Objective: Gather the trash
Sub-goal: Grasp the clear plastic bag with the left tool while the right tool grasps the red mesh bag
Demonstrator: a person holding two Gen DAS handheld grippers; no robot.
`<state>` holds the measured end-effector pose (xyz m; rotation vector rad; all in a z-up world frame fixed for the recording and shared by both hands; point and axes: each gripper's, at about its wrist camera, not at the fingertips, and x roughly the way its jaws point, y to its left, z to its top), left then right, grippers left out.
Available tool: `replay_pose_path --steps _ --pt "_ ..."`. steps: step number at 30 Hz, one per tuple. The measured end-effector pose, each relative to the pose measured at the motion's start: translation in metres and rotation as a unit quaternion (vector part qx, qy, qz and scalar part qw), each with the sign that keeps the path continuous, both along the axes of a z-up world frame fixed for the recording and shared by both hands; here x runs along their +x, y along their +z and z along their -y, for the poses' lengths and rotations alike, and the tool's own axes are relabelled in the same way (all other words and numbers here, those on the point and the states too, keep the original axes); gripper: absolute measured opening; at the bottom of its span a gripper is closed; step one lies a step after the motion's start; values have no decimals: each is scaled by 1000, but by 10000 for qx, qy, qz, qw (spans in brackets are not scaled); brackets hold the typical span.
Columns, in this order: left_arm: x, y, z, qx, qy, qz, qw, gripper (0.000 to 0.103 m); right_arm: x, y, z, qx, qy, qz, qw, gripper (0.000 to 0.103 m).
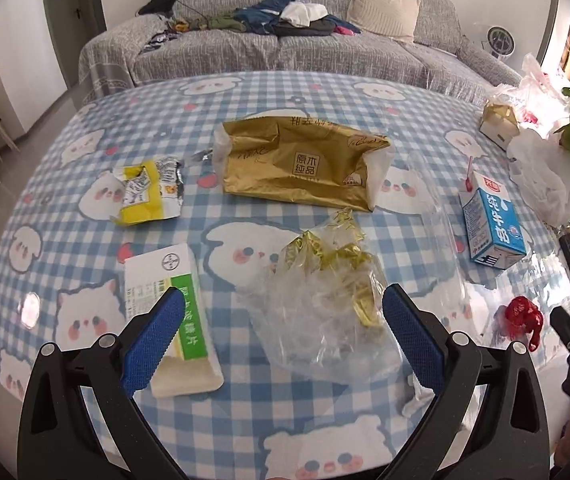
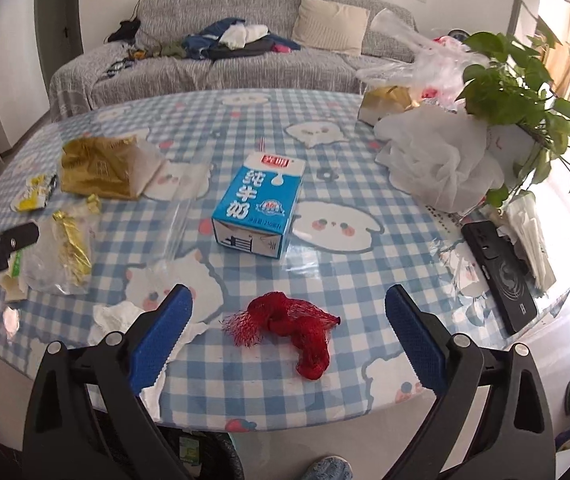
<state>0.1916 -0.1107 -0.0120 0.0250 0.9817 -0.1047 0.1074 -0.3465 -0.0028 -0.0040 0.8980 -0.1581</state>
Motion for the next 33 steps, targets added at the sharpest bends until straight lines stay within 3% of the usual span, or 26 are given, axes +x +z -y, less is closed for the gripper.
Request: replay_pose_path --steps 18,24,33 --pt "43 -32 29 212 -307 -367 9986 96 34 -26 21 313 201 -623 9974 70" --pt "48 -41 36 209 -373 -510 9978 87 38 -41 20 391 341 -1001 9936 60" --pt "44 -44 44 383 -482 -511 9968 73 40 -53 20 518 380 -1213 9905 45"
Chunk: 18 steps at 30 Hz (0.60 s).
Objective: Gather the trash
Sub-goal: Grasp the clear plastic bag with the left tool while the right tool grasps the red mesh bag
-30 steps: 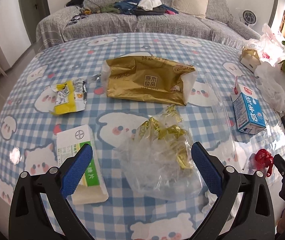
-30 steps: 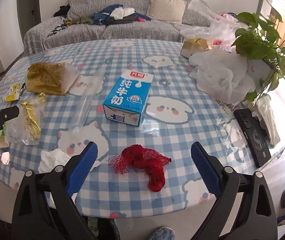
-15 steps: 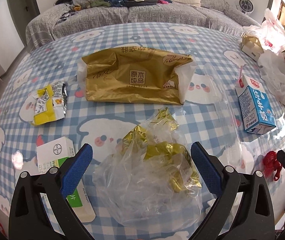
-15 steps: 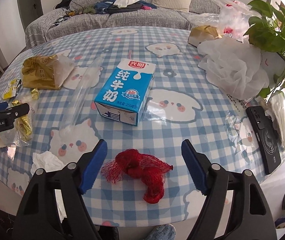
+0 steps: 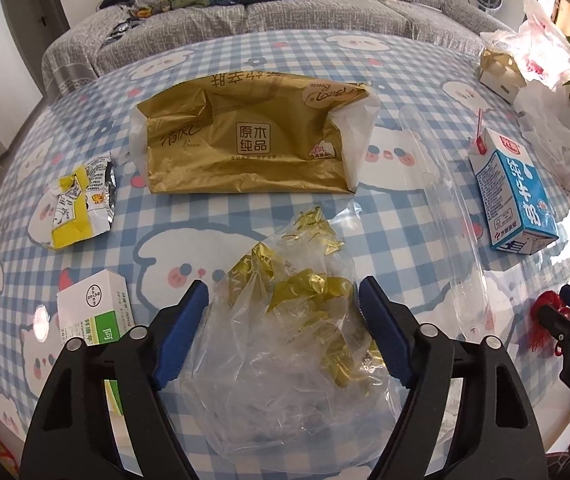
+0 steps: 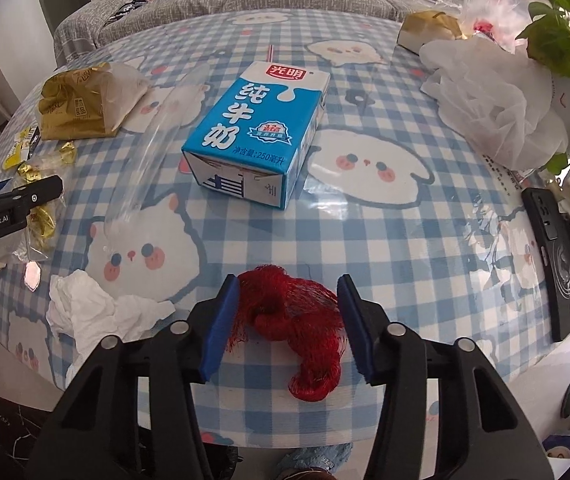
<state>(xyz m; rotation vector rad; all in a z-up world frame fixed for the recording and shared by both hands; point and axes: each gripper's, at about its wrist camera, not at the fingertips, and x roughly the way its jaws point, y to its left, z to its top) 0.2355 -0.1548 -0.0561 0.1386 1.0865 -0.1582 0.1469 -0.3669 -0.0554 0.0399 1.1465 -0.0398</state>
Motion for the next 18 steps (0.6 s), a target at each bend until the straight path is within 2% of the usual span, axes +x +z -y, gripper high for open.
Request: replay_pose_path --steps 8,14,15,18 --pt "-6 -1 2 -49 -45 -37 10000 55 0 -3 -2 58 -8 -82 9999 30" --pt "-11 -1 2 -107 -83 14 9999 43 -1 -2 -7 83 7 -102 9999 16" --pt "-12 -1 2 -129 -86 22 9999 41 -1 -2 -7 106 10 -107 9999 11" --pt "-15 1 1 -121 -76 94 9999 36 -2 -3 -9 38 -14 -132 9999 6"
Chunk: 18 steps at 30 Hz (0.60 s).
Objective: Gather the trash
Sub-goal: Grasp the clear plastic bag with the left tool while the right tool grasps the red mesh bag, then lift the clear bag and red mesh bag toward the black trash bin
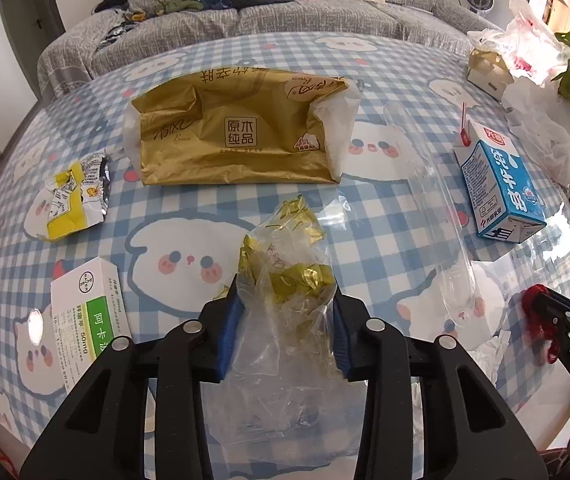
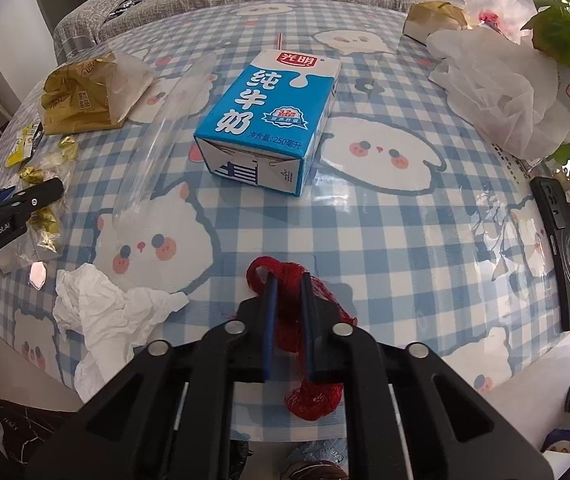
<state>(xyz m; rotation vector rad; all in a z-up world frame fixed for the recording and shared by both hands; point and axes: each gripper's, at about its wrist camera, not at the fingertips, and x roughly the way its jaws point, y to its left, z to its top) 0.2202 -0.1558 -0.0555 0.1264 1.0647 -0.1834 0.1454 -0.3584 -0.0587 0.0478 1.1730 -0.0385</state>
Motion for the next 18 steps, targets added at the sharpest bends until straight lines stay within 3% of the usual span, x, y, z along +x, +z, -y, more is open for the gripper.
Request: replay_pose_path --steps 18 --pt "-30 23 -11 -163 129 339 9992 33 -19 11 -2 100 -64 231 9997 6"
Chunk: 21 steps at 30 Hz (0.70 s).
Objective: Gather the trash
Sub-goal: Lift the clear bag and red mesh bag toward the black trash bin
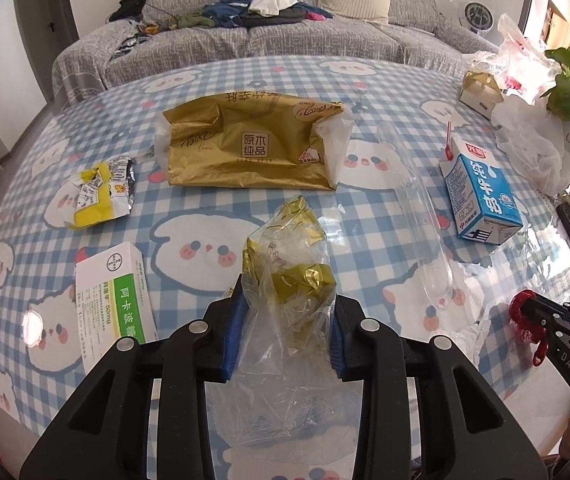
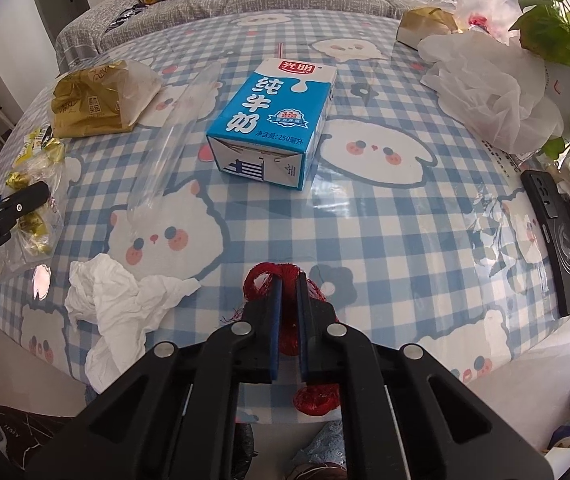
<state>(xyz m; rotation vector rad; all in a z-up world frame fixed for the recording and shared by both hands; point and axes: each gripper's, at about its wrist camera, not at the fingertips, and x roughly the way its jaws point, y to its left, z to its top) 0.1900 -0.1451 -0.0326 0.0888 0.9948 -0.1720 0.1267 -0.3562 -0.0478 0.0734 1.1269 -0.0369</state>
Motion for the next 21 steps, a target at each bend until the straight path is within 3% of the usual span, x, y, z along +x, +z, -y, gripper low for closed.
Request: replay_pose_path --steps 21 --pt "-51 13 -16 -48 25 103 9999 33 -33 20 -13 -8 -11 323 9995 6"
